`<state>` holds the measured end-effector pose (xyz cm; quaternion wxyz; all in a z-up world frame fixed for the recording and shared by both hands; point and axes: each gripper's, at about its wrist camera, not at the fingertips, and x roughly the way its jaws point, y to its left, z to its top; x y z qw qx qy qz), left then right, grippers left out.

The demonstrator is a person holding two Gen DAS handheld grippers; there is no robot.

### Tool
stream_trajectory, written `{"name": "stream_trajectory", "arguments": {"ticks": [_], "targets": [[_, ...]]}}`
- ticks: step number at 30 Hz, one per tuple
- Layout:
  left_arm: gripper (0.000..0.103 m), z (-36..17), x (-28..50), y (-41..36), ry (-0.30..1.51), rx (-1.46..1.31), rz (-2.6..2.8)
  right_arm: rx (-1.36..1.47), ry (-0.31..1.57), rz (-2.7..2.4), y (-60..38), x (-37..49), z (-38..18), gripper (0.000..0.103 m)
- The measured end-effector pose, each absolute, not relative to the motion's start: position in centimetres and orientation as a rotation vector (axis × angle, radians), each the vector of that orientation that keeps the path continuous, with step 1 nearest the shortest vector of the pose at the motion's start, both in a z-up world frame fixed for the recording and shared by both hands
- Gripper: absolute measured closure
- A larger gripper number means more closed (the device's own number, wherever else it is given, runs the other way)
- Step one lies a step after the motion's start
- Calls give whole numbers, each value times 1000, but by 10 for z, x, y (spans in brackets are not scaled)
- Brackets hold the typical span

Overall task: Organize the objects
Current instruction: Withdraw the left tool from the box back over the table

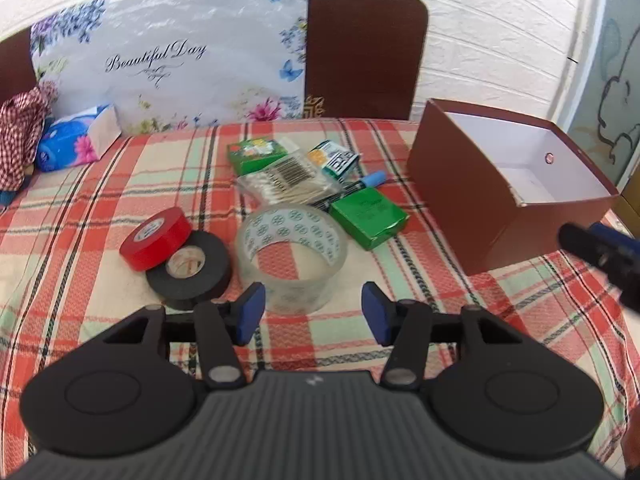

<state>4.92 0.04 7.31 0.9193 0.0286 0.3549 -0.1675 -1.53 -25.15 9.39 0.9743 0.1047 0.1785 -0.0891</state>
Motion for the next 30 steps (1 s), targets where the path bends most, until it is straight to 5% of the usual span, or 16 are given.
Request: {"name": "stream_trajectory", "arguments": {"ticks": [30], "targets": [[42, 46, 35, 27, 732, 52, -343, 197, 442, -155, -208, -19, 88, 34]]}}
